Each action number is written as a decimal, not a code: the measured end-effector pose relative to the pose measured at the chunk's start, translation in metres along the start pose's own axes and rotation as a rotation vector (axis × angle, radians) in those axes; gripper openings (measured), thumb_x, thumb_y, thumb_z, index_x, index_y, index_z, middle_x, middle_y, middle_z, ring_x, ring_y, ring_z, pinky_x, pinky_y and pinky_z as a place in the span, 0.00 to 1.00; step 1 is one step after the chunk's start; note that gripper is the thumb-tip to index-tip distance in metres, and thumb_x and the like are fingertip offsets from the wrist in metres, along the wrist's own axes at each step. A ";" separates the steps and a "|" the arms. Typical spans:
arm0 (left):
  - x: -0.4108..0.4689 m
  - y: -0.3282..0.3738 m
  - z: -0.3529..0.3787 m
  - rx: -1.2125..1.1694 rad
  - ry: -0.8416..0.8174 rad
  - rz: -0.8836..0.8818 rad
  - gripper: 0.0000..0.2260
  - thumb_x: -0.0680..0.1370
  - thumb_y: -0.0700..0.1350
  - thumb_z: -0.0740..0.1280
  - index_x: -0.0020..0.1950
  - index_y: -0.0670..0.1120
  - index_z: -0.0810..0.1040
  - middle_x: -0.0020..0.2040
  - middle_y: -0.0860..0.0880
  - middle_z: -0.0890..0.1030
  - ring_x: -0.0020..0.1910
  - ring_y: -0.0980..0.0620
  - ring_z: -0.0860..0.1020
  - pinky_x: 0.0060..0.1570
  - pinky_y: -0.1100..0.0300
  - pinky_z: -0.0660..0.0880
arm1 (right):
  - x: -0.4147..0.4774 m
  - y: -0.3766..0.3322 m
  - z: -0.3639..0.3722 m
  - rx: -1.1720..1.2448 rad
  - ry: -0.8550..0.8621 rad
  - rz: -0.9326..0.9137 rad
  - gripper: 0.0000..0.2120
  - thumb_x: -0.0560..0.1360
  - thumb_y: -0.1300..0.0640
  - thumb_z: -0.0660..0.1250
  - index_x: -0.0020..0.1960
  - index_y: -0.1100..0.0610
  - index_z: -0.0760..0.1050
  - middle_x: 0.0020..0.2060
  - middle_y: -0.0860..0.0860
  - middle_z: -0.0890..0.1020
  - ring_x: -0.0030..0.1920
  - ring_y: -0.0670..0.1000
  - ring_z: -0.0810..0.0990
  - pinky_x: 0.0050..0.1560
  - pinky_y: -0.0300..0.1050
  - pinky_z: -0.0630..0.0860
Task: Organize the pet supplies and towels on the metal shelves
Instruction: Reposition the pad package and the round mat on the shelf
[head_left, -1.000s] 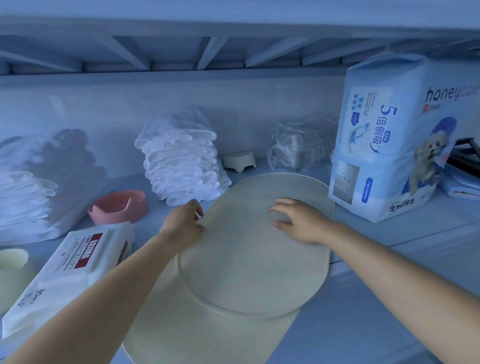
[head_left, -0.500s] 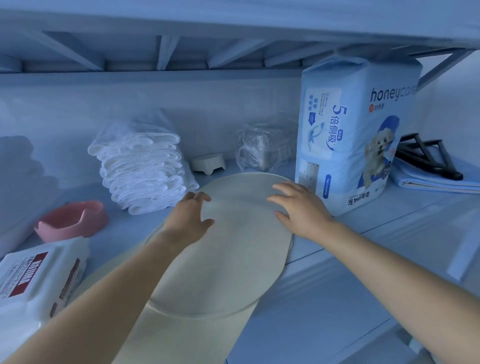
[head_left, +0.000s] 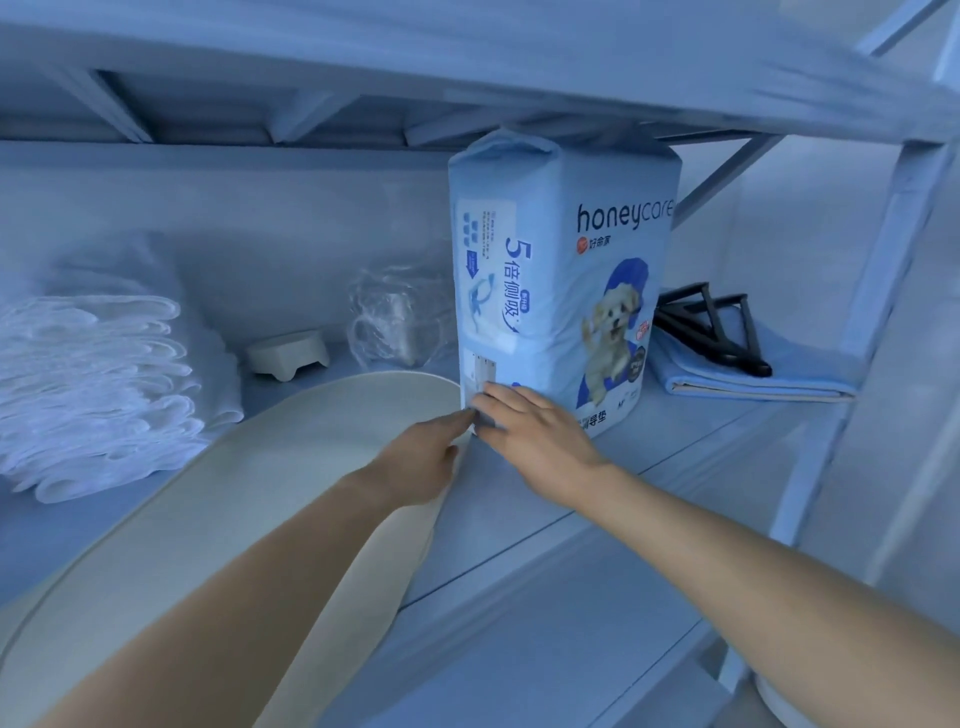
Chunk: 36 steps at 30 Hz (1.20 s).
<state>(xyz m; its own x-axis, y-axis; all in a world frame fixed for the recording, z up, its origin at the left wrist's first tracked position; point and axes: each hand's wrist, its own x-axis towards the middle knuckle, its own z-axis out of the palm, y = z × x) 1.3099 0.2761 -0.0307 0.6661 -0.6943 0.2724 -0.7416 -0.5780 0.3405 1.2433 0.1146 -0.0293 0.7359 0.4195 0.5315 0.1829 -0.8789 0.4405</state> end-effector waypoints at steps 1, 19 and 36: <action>0.004 0.001 0.003 -0.013 0.004 0.008 0.25 0.76 0.31 0.56 0.73 0.45 0.64 0.69 0.47 0.71 0.66 0.47 0.70 0.57 0.72 0.60 | 0.000 0.002 0.000 0.000 0.012 -0.008 0.23 0.57 0.67 0.55 0.44 0.55 0.82 0.52 0.52 0.81 0.59 0.53 0.78 0.65 0.44 0.60; 0.049 0.003 0.023 -0.037 0.044 0.025 0.23 0.75 0.30 0.59 0.69 0.40 0.67 0.66 0.45 0.72 0.63 0.51 0.70 0.55 0.83 0.53 | -0.002 0.062 0.047 -0.023 0.092 -0.120 0.13 0.60 0.66 0.66 0.39 0.53 0.81 0.51 0.51 0.82 0.61 0.53 0.77 0.65 0.44 0.59; -0.092 -0.080 -0.057 0.259 -0.016 -0.610 0.21 0.79 0.56 0.58 0.71 0.49 0.67 0.72 0.50 0.66 0.70 0.49 0.64 0.68 0.57 0.61 | 0.055 0.011 0.063 0.573 -0.286 -0.207 0.20 0.78 0.61 0.57 0.67 0.44 0.71 0.68 0.41 0.70 0.69 0.44 0.67 0.68 0.41 0.64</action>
<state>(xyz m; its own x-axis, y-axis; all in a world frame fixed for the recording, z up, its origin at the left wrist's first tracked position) 1.3125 0.4106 -0.0320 0.9728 -0.2151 0.0855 -0.2283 -0.9526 0.2011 1.3269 0.1134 -0.0413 0.7777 0.5851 0.2297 0.5980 -0.8014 0.0168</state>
